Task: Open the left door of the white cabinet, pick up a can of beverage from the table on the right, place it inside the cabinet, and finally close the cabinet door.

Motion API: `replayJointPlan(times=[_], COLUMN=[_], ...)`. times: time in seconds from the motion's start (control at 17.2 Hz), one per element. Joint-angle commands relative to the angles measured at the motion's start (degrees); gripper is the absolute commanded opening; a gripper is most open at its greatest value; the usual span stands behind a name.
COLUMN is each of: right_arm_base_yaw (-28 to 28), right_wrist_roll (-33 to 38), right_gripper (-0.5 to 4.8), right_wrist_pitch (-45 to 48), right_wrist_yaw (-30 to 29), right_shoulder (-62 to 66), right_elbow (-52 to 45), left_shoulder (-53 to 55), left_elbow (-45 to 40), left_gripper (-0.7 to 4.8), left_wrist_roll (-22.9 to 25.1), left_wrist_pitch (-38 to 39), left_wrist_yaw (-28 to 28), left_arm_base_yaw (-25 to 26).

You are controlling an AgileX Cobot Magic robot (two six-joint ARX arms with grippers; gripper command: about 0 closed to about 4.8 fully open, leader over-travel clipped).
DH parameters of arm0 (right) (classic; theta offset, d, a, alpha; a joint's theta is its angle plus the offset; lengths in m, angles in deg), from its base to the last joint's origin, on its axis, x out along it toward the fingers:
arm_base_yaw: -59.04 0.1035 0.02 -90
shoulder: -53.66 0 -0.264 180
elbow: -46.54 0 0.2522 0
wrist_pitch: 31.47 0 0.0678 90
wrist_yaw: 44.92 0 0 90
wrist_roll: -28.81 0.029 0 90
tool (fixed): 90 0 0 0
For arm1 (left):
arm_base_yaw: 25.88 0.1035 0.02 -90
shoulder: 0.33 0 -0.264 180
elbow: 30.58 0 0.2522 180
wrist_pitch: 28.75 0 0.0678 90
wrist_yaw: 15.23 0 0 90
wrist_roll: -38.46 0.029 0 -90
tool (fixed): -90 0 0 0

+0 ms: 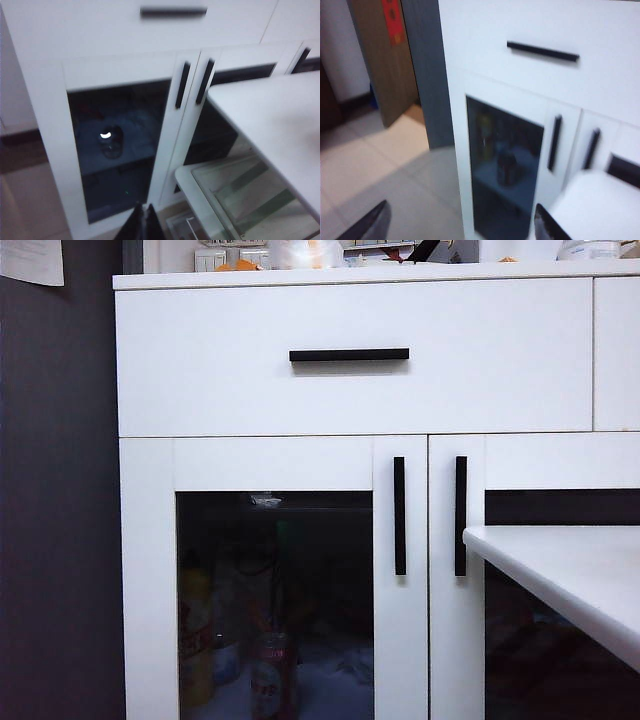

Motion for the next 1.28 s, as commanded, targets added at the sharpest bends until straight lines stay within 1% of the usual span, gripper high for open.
replayJointPlan(times=[0.06, 0.17, 0.35, 0.41, 0.46, 0.52, 0.58, 0.64, 0.76, 0.87, 1.05, 1.28], right_arm_base_yaw=[0.1, 0.1, 0.1, 0.1, 0.1, 0.1, 0.1, 0.1, 0.1, 0.1, 0.1, 0.1], right_wrist_roll=[0.0, 0.0, 0.0, 0.0, 0.0, 0.0, 0.0, 0.0, 0.7, 1.6, 1.7, 1.7], right_gripper=[3.64, 3.64, 3.63, 3.47, 2.88, 1.92, 0.86, 0.42, 0.33, -0.03, -0.01, -0.01], right_wrist_pitch=[13.0, 16.8, 18.5, 18.5, 18.5, 18.5, 18.5, 18.5, 18.5, 18.5, 18.2, 13.6], right_wrist_yaw=[-0.6, -0.5, -0.7, -0.7, -0.7, -0.7, -0.7, -0.8, -1.0, -0.9, -0.9, -0.9], right_shoulder=[0.1, 0.4, 0.4, 0.4, 0.4, 0.4, 0.4, 0.4, 0.4, 0.3, 0.3, 0.3], right_elbow=[-5.7, -9.0, -12.9, -14.0, -14.9, -15.9, -17.1, -18.4, -20.8, -23.3, -26.5, -26.7], left_shoulder=[0.0, 0.0, 0.0, 0.0, 0.0, 0.0, 0.0, 0.0, 0.0, 0.0, 0.0, 0.0], left_elbow=[-5.6, -9.3, -15.2, -16.9, -18.2, -19.7, -21.4, -22.9, -25.8, -27.8, -29.5, -29.5], left_gripper=[-0.05, -0.06, -0.05, -0.05, -0.05, -0.06, -0.06, -0.06, -0.06, -0.06, -0.06, -0.05], left_wrist_roll=[-4.0, -5.3, -9.3, -9.7, -9.7, -9.7, -9.7, -9.7, -9.7, -9.7, -9.9, -9.7], left_wrist_pitch=[-9.0, -13.0, -16.7, -17.3, -17.7, -18.6, -19.8, -21.0, -23.0, -24.2, -25.2, -25.1], left_wrist_yaw=[0.2, 0.0, 0.0, 0.0, 0.1, 0.2, 0.2, 0.2, 0.2, 0.2, 0.2, 0.2], left_arm_base_yaw=[0.0, 0.0, 0.0, 0.0, 0.0, 0.0, 0.0, 0.0, 0.0, 0.0, 0.0, 0.0])
